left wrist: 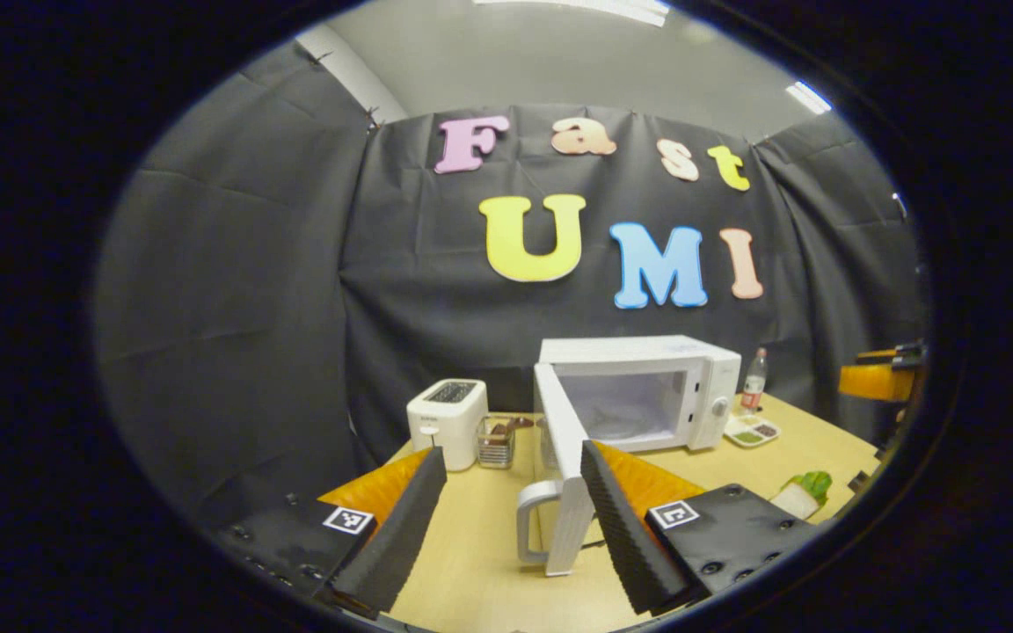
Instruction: Open the microwave oven with the left hand, put the food in, and close the microwave oven.
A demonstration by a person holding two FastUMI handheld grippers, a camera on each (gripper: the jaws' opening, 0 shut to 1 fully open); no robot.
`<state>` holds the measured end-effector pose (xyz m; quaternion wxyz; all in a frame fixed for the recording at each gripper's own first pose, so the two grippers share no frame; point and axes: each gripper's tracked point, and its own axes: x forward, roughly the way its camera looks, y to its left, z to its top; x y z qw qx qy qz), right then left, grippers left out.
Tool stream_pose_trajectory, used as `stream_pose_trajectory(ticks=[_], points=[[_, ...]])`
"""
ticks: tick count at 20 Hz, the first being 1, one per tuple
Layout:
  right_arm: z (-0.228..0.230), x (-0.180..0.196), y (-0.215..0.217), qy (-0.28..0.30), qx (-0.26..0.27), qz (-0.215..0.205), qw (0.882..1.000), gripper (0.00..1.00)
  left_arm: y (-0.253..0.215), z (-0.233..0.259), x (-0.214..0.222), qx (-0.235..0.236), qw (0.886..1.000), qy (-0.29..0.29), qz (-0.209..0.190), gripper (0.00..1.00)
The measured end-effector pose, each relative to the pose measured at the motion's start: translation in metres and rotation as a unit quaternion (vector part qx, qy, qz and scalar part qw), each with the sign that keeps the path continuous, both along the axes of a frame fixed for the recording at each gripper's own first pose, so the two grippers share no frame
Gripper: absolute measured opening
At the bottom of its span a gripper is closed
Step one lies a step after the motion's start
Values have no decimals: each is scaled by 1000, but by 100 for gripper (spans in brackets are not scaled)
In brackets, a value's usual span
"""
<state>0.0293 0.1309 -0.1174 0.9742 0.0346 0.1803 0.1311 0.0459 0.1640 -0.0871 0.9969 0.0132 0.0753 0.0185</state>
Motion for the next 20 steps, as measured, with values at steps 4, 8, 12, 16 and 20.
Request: stream_pose_trajectory(ticks=[4, 8, 12, 16, 20], points=[[-44, -3, -2, 83, 22, 30, 996, 96, -21, 58, -19, -6, 998, -60, 17, 98], [-84, -10, -5, 159, 40, 49, 985, 97, -38, 90, -38, -8, 996, -89, 25, 100], [-122, -26, -8, 232, 47, 61, 970, 97, -49, 102, -52, 8, 995, -98, 34, 100], [-156, -37, -8, 311, 75, 67, 945, 97, -57, 100, -66, 23, 994, -90, 50, 100], [-182, -62, -1, 391, 121, 76, 909, 96, -64, 95, -81, 27, 994, -82, 63, 100]])
